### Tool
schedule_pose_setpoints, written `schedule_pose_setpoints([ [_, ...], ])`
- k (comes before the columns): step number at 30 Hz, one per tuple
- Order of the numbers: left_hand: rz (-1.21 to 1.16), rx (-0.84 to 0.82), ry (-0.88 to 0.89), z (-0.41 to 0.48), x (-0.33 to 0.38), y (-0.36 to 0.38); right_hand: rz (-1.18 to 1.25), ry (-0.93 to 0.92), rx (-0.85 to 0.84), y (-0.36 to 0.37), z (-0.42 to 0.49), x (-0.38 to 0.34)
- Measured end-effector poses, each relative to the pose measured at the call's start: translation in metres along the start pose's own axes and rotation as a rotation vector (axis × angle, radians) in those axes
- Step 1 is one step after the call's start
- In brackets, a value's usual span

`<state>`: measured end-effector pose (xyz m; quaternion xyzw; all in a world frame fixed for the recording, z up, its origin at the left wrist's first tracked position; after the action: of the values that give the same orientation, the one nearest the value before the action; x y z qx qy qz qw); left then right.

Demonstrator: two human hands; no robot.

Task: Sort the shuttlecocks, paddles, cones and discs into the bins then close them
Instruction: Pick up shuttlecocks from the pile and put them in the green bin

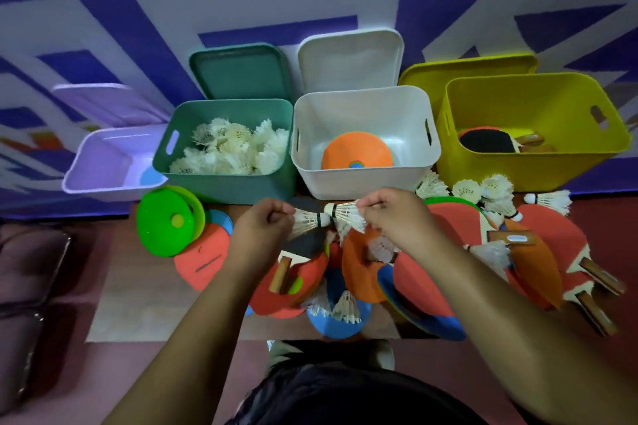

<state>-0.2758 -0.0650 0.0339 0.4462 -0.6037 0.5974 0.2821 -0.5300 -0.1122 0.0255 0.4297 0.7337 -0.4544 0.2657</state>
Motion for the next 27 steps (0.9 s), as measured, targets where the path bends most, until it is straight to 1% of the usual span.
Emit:
schedule_pose_setpoints([
  [5, -0.049, 0.186, 0.010, 0.001, -0.013, -0.044, 0.077, -0.050, 0.011, 0.036, 0.011, -0.032],
  [8, -0.070, 0.297, 0.026, 0.004, -0.022, -0.067, 0.062, -0.107, 0.036, 0.051, 0.019, -0.054],
  [10, -0.076, 0.341, 0.020, 0.006, -0.030, -0.082, 0.062, -0.140, 0.036, 0.060, 0.025, -0.066],
  [17, -0.083, 0.388, -0.018, 0.026, -0.056, -0.125, 0.057, -0.248, 0.066, 0.089, 0.050, -0.102],
  [22, -0.097, 0.372, -0.047, 0.046, -0.071, -0.148, 0.023, -0.252, 0.092, 0.110, 0.069, -0.123],
  [27, -0.175, 0.370, -0.048, 0.070, -0.081, -0.164, -0.077, -0.277, 0.200, 0.124, 0.086, -0.149],
])
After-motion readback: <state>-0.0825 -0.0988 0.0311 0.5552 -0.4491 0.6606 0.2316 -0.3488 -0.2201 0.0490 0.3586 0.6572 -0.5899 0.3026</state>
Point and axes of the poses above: each hand's wrist, its own z-axis towards the middle knuckle, its own y-axis out of the palm, x = y × z, the point moved 1 cm from there along z, towards the middle knuckle, and after that the axes turned 10 degrees about y, right-handed, at the moved point
